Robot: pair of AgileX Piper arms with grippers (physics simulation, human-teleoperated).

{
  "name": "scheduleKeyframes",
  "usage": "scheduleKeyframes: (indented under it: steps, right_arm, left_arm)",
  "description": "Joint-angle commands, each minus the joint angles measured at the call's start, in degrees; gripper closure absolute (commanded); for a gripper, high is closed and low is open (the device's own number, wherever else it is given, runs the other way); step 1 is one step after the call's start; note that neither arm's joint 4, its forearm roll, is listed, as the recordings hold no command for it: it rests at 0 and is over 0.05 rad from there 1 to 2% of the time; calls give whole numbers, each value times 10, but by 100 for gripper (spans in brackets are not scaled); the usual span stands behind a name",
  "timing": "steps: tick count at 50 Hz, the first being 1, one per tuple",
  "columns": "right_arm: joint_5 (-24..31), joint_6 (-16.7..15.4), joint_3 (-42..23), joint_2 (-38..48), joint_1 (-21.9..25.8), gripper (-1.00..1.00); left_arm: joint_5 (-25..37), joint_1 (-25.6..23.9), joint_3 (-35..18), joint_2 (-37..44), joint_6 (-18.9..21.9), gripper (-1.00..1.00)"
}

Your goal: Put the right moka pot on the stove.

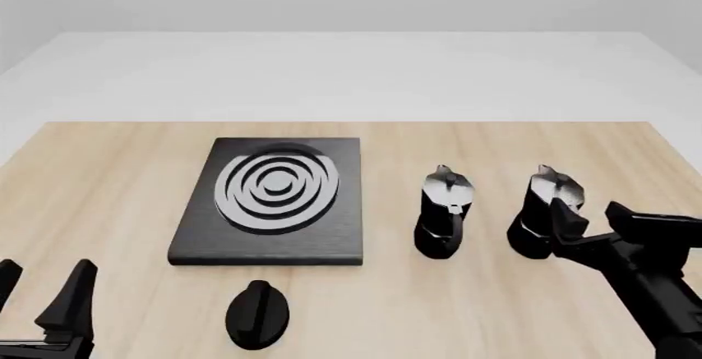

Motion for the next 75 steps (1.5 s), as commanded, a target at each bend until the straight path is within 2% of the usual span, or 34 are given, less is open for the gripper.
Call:
scheduleKeyframes:
  steps: [1, 25, 33, 39, 75]
  right_arm:
    - [-23, 0, 7, 34, -11, -100]
    - [-59, -2, 3, 108, -15, -100]
    - [-65, 3, -1, 124, -14, -100]
    - [-91, 12, 2, 156, -16, -100]
    - [-140, 19, -16, 258, -7, -100]
  left_arm:
    - [0, 0, 0, 0, 0, -100]
    - [0, 0, 0, 0, 0, -100]
    - [0, 0, 0, 0, 0, -100]
    - [0, 0, 0, 0, 0, -100]
    - [0, 0, 0, 0, 0, -100]
